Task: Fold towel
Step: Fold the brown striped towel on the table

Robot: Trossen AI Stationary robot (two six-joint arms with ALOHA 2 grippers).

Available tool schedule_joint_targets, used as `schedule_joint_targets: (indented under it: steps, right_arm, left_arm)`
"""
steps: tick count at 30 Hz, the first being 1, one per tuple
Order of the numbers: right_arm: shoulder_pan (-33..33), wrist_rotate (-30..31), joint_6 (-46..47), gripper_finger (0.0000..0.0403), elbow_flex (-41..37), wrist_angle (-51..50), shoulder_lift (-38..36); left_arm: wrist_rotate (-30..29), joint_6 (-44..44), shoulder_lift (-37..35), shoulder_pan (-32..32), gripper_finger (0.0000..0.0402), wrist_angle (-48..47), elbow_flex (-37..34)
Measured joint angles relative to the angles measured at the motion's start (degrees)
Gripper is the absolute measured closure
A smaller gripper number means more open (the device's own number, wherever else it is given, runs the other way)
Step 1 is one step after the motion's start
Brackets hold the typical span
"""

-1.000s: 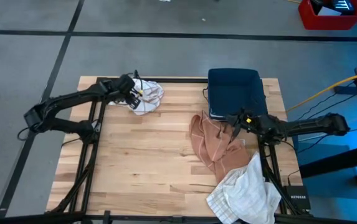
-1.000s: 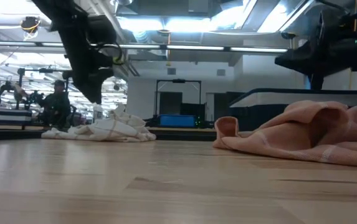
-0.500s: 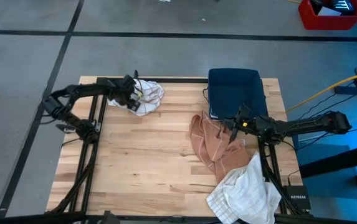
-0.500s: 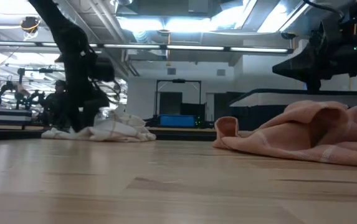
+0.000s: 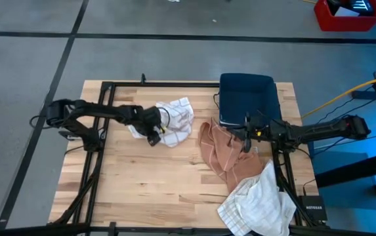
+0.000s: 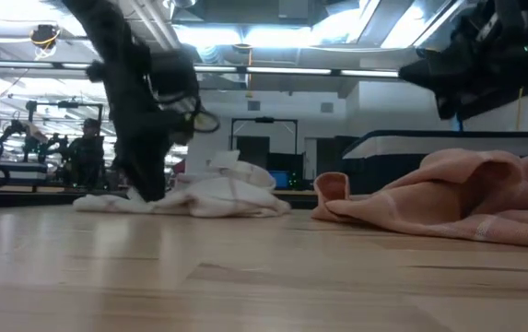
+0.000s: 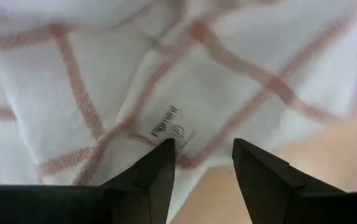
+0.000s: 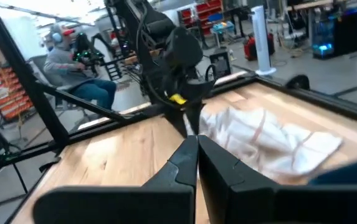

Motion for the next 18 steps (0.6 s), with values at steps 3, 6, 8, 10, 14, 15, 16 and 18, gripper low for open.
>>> schedule_joint_targets:
  steps: [3, 6, 8, 10, 14, 15, 16, 18]
  right_arm:
    - [0.0, 0.0, -2.1, 0.0386, 2.3, -1.2, 2.0]
    - [-0.1, 0.4, -2.7, 0.0386, 3.9, -2.0, 4.2]
    - [-0.1, 0.4, -2.8, 0.0386, 4.5, -2.4, 5.5]
    - [-0.1, 0.5, -2.8, 0.0386, 4.5, -2.4, 7.1]
    - [-0.1, 0.5, -2.9, 0.0386, 4.5, -2.4, 10.9]
    - [-0.1, 0.7, -2.9, 0.0386, 4.5, -2.4, 11.9]
    - [-0.1, 1.1, -3.1, 0.0386, 4.5, -2.5, 12.9]
    - [-0.1, 1.8, -3.8, 0.0386, 4.5, -2.1, 14.8]
  left_arm:
    - [-2.5, 0.8, -3.2, -1.5, 0.0249, -7.3, 3.6]
    - [-7.9, 1.5, -7.6, -2.0, 0.0249, -10.6, 4.7]
    - [-9.3, 2.6, -10.4, -1.2, 0.0249, -10.0, 4.2]
    - [-9.0, 2.8, -11.5, 0.0, 0.0249, -10.1, 2.9]
    - [-8.5, 6.8, -11.8, 2.1, 0.0249, -7.4, -1.1]
    - [-7.7, 9.0, -11.6, 2.5, 0.0249, -6.0, -2.3]
    - [-6.5, 10.8, -11.4, 2.8, 0.0249, -4.6, -3.4]
    - [-3.8, 13.7, -10.8, 3.3, 0.0249, -1.9, -5.2]
